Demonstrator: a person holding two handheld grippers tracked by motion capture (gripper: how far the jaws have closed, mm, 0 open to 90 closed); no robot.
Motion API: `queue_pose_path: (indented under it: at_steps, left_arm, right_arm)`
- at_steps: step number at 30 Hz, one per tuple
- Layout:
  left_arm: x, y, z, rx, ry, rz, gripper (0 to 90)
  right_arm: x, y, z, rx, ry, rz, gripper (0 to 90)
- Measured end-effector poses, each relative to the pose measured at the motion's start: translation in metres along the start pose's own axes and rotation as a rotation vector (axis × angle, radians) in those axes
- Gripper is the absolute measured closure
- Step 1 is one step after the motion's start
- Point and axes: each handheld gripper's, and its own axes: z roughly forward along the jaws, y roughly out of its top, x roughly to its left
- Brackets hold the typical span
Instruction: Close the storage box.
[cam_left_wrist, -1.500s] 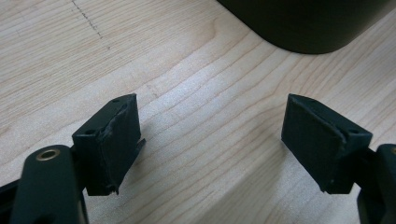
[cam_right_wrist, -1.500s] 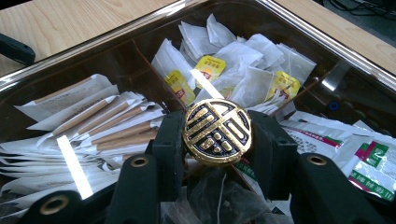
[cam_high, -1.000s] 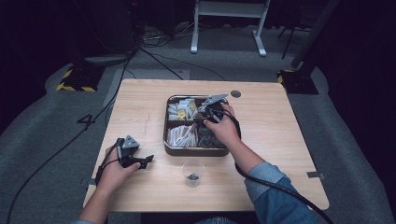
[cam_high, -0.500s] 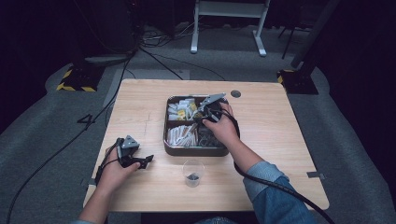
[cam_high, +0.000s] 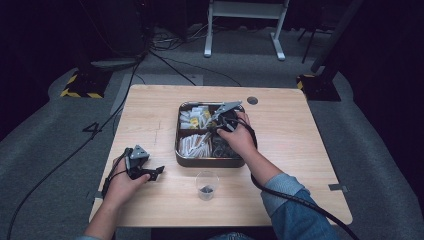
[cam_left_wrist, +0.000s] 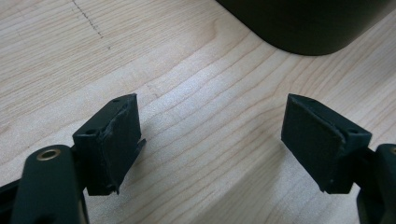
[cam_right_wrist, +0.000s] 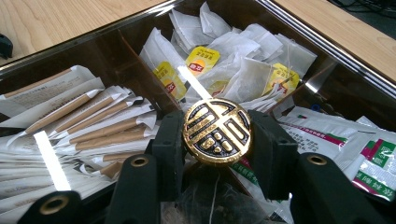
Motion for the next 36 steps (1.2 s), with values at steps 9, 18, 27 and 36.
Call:
queue_pose_path:
  at_steps: [9,18,27,36]
  left_arm:
    - [0.0,0.0,0.0,0.003,-0.002,-0.001,20.3]
    - [0.0,0.0,0.0,0.002,-0.003,-0.003,20.3]
    - [0.0,0.0,0.0,0.002,0.003,0.001,20.3]
    - [0.0,0.001,0.001,0.003,0.004,0.0,20.3]
  right_arm:
    - [0.002,-0.002,-0.001,-0.026,-0.011,-0.011,53.0]
    - [-0.002,-0.002,-0.026,-0.097,0.015,0.007,42.8]
    - [-0.011,-0.009,-0.072,-0.127,0.038,0.003,39.5]
    - [-0.022,-0.023,-0.111,-0.15,0.005,0.02,39.0]
